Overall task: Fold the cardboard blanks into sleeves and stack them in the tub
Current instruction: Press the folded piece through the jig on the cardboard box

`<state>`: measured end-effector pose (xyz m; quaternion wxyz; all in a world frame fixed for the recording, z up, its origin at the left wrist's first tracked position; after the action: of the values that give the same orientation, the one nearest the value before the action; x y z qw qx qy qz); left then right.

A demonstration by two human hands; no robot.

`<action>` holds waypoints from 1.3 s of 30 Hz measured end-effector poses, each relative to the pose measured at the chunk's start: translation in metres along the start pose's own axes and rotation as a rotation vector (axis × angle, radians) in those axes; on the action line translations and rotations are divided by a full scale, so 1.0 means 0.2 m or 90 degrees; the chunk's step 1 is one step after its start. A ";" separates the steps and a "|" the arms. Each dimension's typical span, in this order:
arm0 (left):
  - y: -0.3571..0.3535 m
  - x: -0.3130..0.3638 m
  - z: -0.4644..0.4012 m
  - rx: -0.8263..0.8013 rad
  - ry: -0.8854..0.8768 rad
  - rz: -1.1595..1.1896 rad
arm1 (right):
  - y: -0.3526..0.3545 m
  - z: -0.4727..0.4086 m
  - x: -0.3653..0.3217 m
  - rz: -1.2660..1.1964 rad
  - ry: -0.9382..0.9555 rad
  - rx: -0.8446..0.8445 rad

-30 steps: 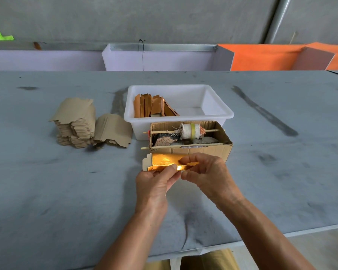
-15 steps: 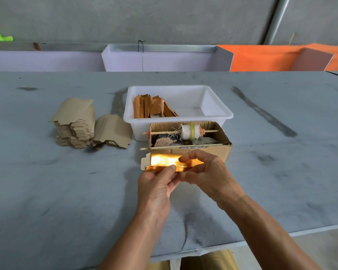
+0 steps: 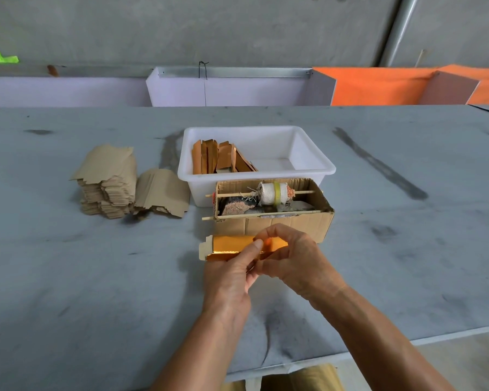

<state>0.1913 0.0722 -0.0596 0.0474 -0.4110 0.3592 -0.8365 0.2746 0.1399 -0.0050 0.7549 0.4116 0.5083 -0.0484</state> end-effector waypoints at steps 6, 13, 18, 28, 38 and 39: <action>0.02 -0.04 -0.02 0.088 0.065 0.034 | -0.04 0.02 0.02 0.077 0.026 0.080; -0.01 -0.02 -0.01 0.114 0.078 0.111 | -0.11 0.09 0.01 0.100 0.101 0.303; -0.03 -0.02 -0.01 0.097 0.107 0.130 | -0.17 0.12 0.06 -0.175 0.033 0.365; -0.05 0.02 0.02 0.095 0.129 0.058 | -0.13 0.01 0.13 -0.397 0.029 0.196; -0.03 0.05 0.02 0.090 0.167 -0.092 | -0.02 0.03 0.15 -0.214 0.180 0.203; -0.03 0.06 0.03 0.084 0.173 -0.109 | -0.01 0.04 0.14 -0.204 0.208 0.219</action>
<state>0.1890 0.0688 -0.0466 -0.0458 -0.3194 0.2701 -0.9071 0.2929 0.1419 -0.0273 0.5651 0.4501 0.6660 -0.1857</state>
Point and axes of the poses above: each hand's wrist, its own z-axis away from the middle knuckle, its own y-axis out of the back of the hand, x = y × z, the point moved 4 cm from there along -z, towards the middle knuckle, and after that the axes turned 8 degrees about z, right-handed, at the moved point
